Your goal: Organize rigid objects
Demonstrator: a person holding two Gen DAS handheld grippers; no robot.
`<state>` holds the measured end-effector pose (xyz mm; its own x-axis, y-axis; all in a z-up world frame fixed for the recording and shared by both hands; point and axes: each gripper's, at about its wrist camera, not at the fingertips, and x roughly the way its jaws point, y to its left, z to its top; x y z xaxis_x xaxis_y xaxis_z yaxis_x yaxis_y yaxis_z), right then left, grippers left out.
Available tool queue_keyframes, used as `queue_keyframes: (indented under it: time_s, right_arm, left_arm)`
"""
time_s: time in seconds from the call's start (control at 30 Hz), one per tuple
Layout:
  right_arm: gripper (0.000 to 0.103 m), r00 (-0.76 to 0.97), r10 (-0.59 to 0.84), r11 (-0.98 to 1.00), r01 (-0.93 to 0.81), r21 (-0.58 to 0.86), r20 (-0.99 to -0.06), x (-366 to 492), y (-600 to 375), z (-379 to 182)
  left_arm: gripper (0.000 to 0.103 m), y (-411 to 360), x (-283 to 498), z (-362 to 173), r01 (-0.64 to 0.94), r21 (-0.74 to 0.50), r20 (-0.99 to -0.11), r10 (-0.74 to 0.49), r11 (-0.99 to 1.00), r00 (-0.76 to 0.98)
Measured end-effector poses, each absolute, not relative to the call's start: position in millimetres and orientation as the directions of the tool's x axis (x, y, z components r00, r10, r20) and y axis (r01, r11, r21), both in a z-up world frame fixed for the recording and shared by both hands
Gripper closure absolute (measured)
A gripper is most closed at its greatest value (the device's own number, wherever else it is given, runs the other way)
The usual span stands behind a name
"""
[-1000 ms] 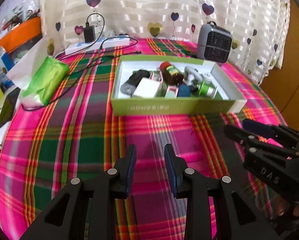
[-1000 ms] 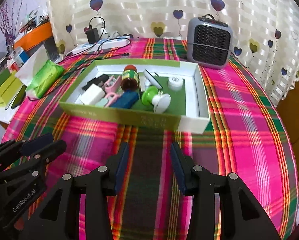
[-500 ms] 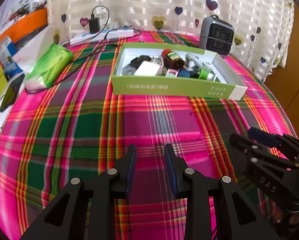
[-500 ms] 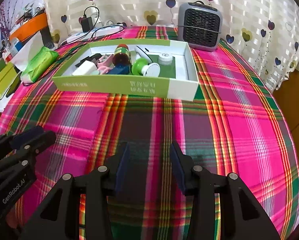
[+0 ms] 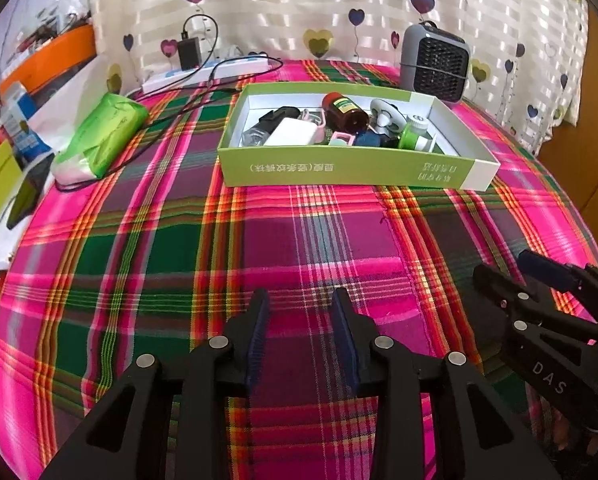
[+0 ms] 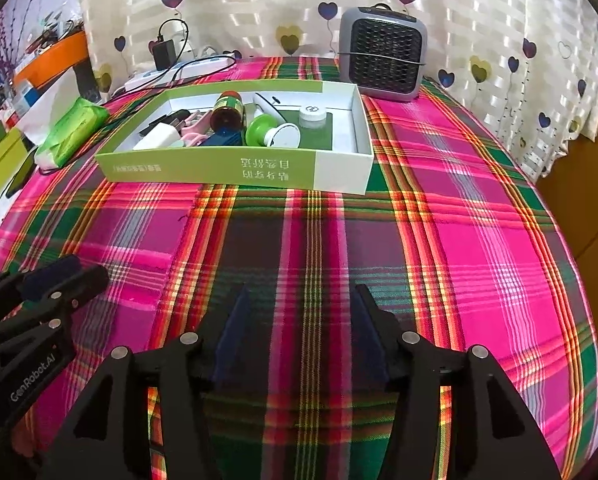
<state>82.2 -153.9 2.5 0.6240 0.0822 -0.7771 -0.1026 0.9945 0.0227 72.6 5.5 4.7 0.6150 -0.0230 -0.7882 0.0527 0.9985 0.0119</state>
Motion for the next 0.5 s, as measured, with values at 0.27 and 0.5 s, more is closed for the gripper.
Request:
queue_keyframes:
  time_s: [0.27,0.5]
  right_arm:
    - [0.047,0.624,0.085,0.994,-0.103,0.026,-0.777,82.7,-153.7,2.8]
    - [0.047,0.624,0.085,0.994,-0.103,0.027,-0.777,82.7,-154.1,2.9]
  left_arm:
    - [0.071,4.1,73.2,5.0,0.047,0.009,-0.786,-0.022,0.999,0.618]
    - [0.071,4.3,73.3,4.8,0.047,0.009,-0.785,-0.022,0.999,0.618]
